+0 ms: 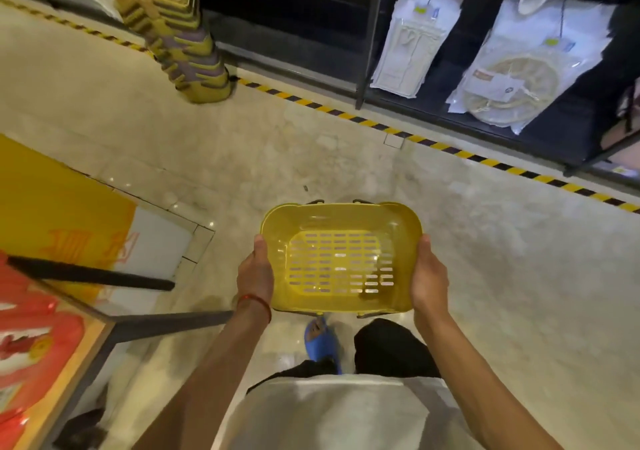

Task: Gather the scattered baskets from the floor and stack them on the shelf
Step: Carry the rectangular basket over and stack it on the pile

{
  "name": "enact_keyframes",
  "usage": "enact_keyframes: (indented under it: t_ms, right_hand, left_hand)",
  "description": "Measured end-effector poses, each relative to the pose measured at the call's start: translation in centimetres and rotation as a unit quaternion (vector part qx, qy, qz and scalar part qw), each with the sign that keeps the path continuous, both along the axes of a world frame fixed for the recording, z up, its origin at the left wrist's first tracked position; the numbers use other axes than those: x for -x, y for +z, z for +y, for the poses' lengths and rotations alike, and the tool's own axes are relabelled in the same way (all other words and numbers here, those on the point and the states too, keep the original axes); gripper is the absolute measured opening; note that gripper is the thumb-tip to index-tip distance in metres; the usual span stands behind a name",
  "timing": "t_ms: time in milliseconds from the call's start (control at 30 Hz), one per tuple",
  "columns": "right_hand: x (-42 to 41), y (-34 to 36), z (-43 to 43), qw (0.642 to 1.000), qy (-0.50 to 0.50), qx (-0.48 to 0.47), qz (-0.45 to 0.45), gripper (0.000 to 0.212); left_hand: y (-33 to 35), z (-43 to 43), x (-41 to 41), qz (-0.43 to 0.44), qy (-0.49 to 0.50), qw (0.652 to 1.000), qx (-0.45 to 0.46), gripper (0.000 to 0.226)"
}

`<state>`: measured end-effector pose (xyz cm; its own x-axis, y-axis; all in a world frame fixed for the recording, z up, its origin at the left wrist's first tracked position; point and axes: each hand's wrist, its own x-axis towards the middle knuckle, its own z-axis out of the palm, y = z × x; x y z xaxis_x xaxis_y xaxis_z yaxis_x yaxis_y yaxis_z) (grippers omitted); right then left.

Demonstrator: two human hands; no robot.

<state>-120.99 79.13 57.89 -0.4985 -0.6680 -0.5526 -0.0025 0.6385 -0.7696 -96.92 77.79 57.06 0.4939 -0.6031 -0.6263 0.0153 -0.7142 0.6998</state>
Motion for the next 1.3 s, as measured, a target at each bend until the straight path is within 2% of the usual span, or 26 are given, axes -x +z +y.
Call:
enact_keyframes:
  t_ms: [267,467,533,667,767,900,967,1133,1233,1300]
  right_hand:
    - [-1.5,-0.7,-17.3,0.995,0.100,0.012,0.003,0.058]
    - [-2.9,1.6,-30.4,0.981,0.187,0.043,-0.043,0.047]
    - [-3.9,1.9,-34.4,0.978,0.197,0.047,-0.055,0.041]
    - [-6.5,1.9,-41.0,0.969,0.238,0.035,-0.062,0.061]
    - [-9.3,2.3,-45.4,0.961,0.263,0.005,-0.080,0.063]
    - [-14.1,1.8,-51.4,0.957,0.271,-0.015,-0.100,0.091]
    - [-16.9,1.5,-54.5,0.955,0.277,-0.020,-0.100,0.098]
    - [-24.3,1.9,-61.8,0.956,0.277,-0.016,-0.097,0.101]
    - [-28.4,3.1,-66.1,0.950,0.297,-0.007,-0.091,0.095]
    - [-31.0,3.7,-69.3,0.946,0.311,0.001,-0.088,0.076]
  left_hand:
    - [0.3,-13.0,-1.7,0.005,0.084,0.996,0.017,0.045]
    - [1.3,-21.6,-3.6,-0.031,0.167,0.985,0.031,0.062]
    - [1.9,-24.0,-3.7,-0.036,0.196,0.979,0.040,0.057]
    - [3.5,-28.3,-4.7,-0.013,0.242,0.968,0.059,0.046]
    - [3.0,-31.5,-7.1,0.010,0.262,0.963,0.069,0.043]
    - [1.3,-36.2,-11.4,0.041,0.265,0.959,0.094,0.064]
    - [0.4,-38.6,-14.0,0.062,0.279,0.953,0.101,0.068]
    - [0.4,-46.2,-21.0,0.085,0.302,0.945,0.092,0.045]
    - [1.4,-51.6,-25.5,0.048,0.294,0.948,0.112,0.035]
    - [1.5,-55.3,-28.4,0.030,0.282,0.951,0.124,0.045]
